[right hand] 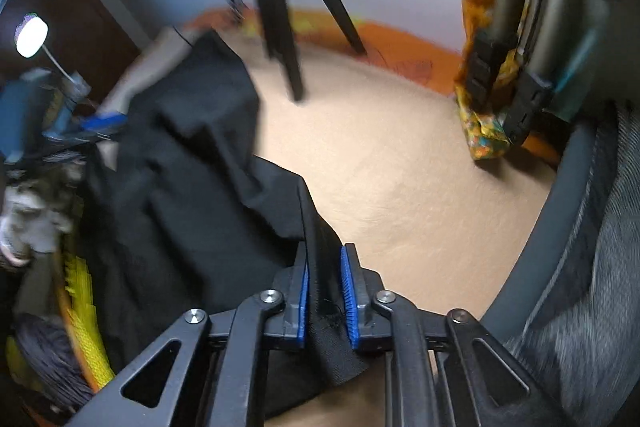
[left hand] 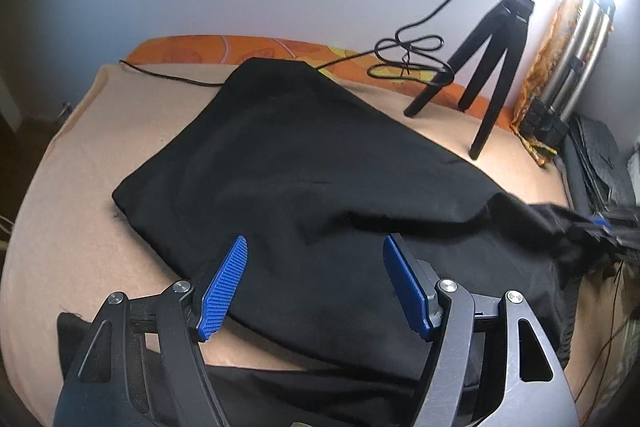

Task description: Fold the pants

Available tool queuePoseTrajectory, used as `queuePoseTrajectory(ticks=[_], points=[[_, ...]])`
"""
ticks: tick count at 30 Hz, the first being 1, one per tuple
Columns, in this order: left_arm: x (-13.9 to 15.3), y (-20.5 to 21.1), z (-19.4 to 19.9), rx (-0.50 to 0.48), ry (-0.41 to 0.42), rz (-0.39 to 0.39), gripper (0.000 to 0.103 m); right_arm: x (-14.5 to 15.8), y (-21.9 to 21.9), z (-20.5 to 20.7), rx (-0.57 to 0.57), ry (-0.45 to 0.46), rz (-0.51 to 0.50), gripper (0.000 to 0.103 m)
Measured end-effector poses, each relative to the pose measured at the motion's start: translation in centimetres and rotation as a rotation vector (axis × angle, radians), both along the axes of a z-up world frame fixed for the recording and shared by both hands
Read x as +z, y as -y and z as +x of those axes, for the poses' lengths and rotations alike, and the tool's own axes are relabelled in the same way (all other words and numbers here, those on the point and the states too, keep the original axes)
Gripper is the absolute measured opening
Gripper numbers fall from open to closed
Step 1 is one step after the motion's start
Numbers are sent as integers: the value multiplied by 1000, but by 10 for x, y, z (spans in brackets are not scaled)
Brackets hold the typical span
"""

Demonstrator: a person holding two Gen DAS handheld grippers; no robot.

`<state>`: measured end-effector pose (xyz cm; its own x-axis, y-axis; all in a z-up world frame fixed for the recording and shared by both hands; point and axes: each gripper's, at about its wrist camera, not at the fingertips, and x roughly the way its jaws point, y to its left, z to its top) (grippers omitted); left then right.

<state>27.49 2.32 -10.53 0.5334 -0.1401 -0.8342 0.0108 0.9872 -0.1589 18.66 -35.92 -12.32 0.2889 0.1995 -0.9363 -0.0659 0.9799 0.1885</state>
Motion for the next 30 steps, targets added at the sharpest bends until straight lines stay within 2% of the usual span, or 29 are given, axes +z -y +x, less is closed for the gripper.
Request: queuePoseTrajectory(ticks=[3, 6, 10, 19, 30], points=[[6, -2, 8, 6, -1, -14, 71, 27, -21, -25, 1, 91, 20, 10], [14, -5, 17, 26, -1, -49, 71, 51, -52, -54, 19, 185, -14, 9], [23, -5, 31, 29, -2, -111, 71, 60, -92, -79, 75, 247, -2, 9], [19, 6, 69, 32, -75, -204, 71, 46, -149, -107, 191, 259, -25, 9], [-14, 9, 115, 90, -171, -163, 72, 29, -166, -117, 237, 236, -25, 9]])
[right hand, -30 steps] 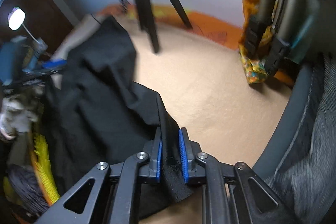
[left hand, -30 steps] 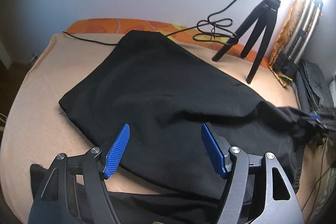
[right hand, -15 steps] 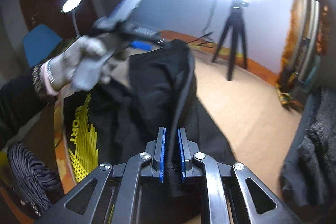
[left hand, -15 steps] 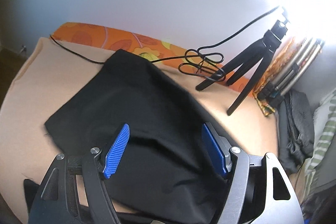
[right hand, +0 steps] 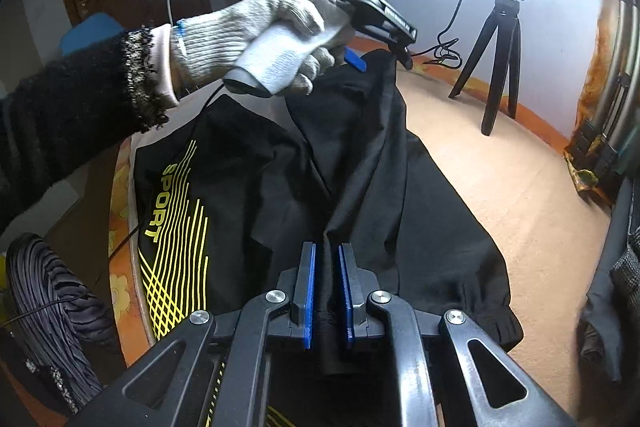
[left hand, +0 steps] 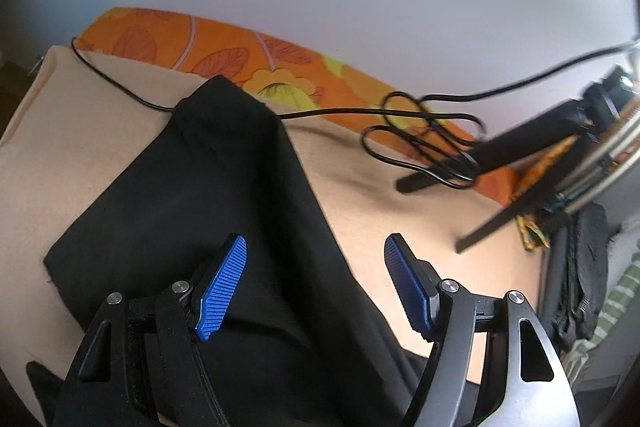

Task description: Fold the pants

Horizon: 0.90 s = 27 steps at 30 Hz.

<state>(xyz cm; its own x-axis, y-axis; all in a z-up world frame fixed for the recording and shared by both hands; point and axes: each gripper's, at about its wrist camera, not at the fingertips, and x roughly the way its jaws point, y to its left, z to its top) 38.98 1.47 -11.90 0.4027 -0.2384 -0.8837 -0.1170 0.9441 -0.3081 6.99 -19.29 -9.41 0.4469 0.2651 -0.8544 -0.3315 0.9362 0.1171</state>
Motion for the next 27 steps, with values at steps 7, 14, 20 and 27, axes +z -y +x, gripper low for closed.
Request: queuePoseTrajectory(ticks=[7, 14, 20, 27], points=[[-19, 4, 15, 50, -24, 37, 71, -4, 0, -3, 13, -2, -12, 9], [-24, -3, 14, 80, 36, 48, 7, -4, -1, -3, 14, 8, -22, 9], [-6, -24, -2, 117, 161, -9, 1, -5, 4, -4, -12, 15, -50, 9], [27, -53, -31, 157, 256, -64, 0, 2, 15, -4, -75, 49, -101, 9]])
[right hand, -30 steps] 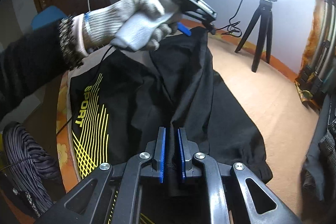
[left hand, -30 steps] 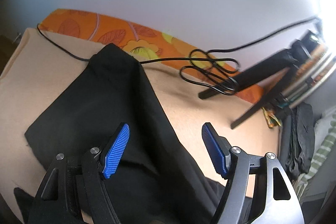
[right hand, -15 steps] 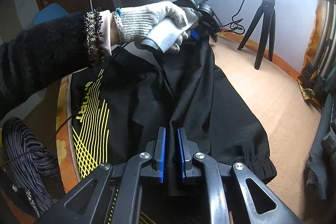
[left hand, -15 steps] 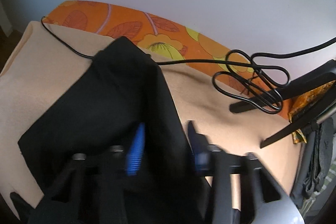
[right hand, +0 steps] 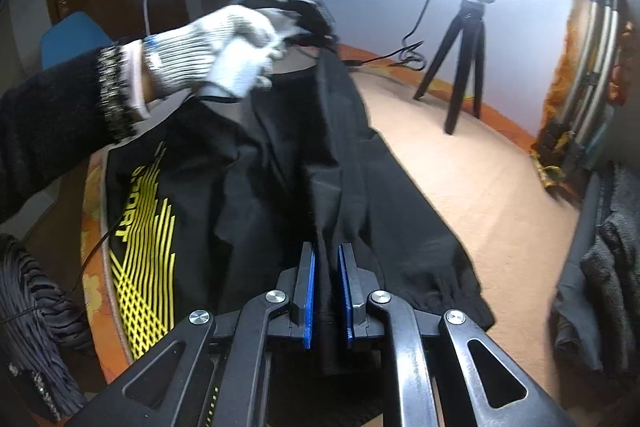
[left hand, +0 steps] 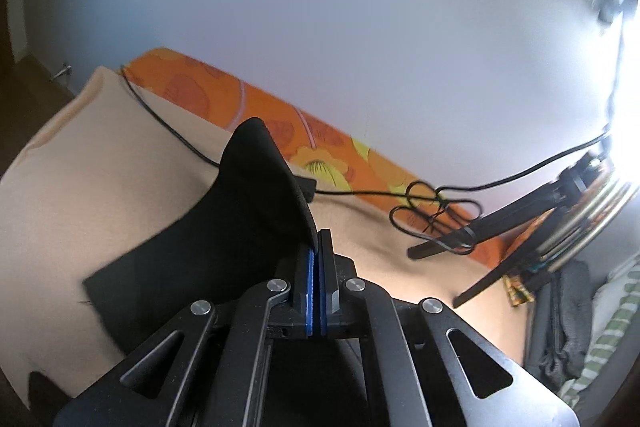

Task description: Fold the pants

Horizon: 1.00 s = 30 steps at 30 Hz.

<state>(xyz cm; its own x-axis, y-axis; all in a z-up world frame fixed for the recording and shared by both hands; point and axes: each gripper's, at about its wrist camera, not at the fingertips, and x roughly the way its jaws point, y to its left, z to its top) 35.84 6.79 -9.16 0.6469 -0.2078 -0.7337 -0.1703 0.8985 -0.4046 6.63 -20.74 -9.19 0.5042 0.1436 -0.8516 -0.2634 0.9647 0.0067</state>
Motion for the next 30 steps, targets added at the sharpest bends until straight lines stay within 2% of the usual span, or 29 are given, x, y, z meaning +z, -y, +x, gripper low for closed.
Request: queuePoseTrajectory(ticks=[8, 12, 17, 20, 21, 22, 23, 30], points=[[27, -39, -57, 47, 82, -32, 0, 23, -12, -13, 2, 52, -83, 7], [36, -45, -83, 56, 106, 20, 0, 37, -25, -25, 25, 69, -113, 5], [34, -61, -111, 62, 96, 31, 0, 45, -44, -40, 63, 73, -146, 1], [28, -67, -121, 79, 82, 19, 0, 32, -50, -44, 105, 35, -128, 3], [26, -68, -122, 84, 76, 13, 0, 22, -50, -43, 121, -5, -100, 13], [25, -68, -123, 88, 72, 13, 0, 15, -50, -42, 118, -30, -81, 28], [24, -68, -124, 91, 70, 14, 0, 5, -50, -42, 116, -59, -53, 33], [22, -68, -122, 91, 68, 10, 0, -40, -54, -36, 142, -138, -103, 34]])
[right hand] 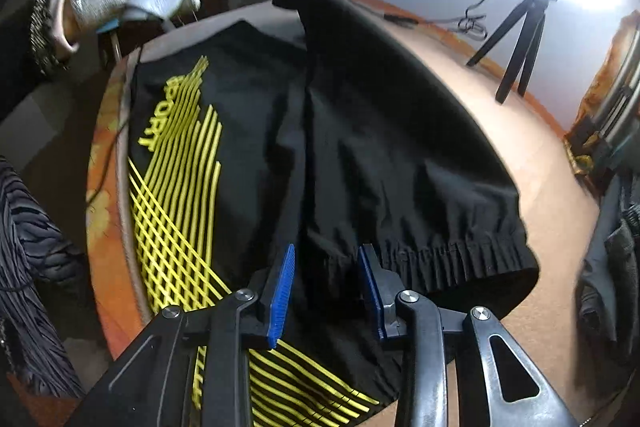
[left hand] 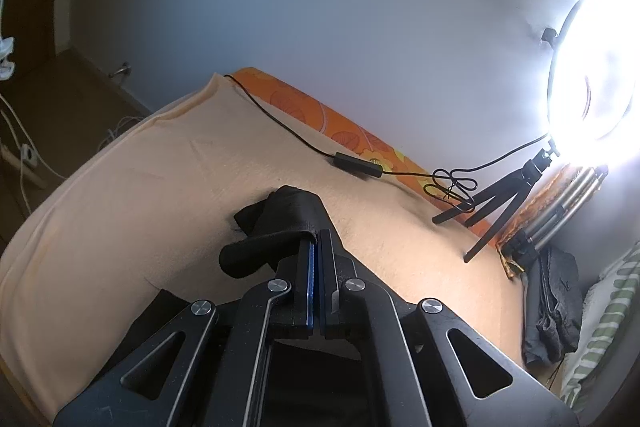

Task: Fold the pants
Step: 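Lift the pants with both grippers and lay one leg over the other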

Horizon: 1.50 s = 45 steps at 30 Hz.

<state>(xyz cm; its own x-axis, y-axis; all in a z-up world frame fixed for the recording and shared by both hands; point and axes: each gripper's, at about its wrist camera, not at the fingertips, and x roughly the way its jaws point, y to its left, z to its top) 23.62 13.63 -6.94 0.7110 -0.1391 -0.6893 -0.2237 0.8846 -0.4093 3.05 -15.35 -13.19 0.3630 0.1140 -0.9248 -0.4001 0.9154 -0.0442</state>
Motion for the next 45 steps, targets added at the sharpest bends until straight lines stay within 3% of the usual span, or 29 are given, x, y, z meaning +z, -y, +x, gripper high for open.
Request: queuePoseTrajectory(ticks=[8, 11, 12, 13, 21, 26, 29, 34, 39, 45], points=[[-1, 0, 4, -14, -3, 18, 0, -9, 8, 4, 23, -42, -34, 33], [-1, 1, 4, -21, -4, 27, 0, -10, 9, 5, 29, -45, -48, 16], [0, 1, 4, -25, -5, 32, 0, -9, 10, 6, 23, -45, -47, 6], [2, 1, 4, -29, -5, 42, 0, -5, 12, 7, 16, -40, -49, 5], [22, 1, -9, -43, 30, 71, 0, 74, 33, 0, -57, 119, 5, 4], [27, -11, -54, -32, 55, 109, 0, 109, 25, -39, 3, 160, 43, 4], [17, -19, -97, -33, 42, 136, 0, 107, 12, -63, 59, 139, 40, 4], [-22, -28, -149, -13, -39, 147, 0, 77, -6, -91, 135, 60, 31, 4], [-45, -36, -170, 36, -59, 98, 0, 46, -12, -96, 156, -4, 5, 4], [-55, -35, -184, 37, -22, 62, 0, 32, -11, -98, 163, -41, -21, 4]])
